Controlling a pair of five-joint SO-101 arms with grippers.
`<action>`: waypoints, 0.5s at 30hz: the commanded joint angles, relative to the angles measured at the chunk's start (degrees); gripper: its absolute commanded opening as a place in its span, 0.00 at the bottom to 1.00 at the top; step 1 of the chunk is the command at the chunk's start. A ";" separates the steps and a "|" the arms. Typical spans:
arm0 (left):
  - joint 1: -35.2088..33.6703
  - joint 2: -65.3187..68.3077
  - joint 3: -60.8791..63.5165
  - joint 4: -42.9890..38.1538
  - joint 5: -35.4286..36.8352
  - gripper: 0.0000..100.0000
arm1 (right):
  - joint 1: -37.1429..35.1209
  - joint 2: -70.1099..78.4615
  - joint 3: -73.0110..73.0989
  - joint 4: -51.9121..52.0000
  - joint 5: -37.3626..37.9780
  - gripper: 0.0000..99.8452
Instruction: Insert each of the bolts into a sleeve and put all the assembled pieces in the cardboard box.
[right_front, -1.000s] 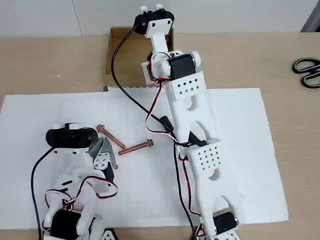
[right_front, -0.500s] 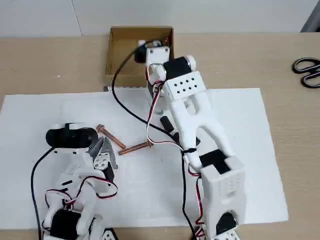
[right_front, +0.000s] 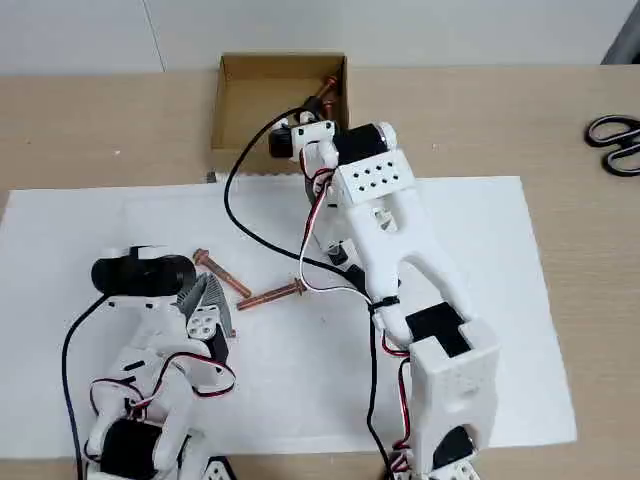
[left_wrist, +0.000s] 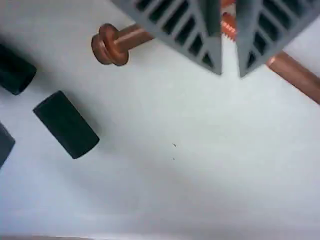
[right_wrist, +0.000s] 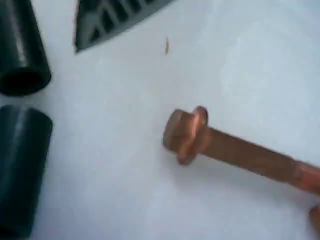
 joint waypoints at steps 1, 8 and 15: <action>-0.09 -0.44 -0.57 -0.44 -0.53 0.01 | -0.22 0.22 -0.44 -1.27 3.52 0.26; 0.09 -0.44 -0.57 -0.44 -0.53 0.01 | -0.92 3.21 -0.53 -4.35 0.70 0.26; 0.09 -0.44 -0.57 -0.44 -0.53 0.01 | -1.27 5.41 -0.53 -6.99 -2.46 0.26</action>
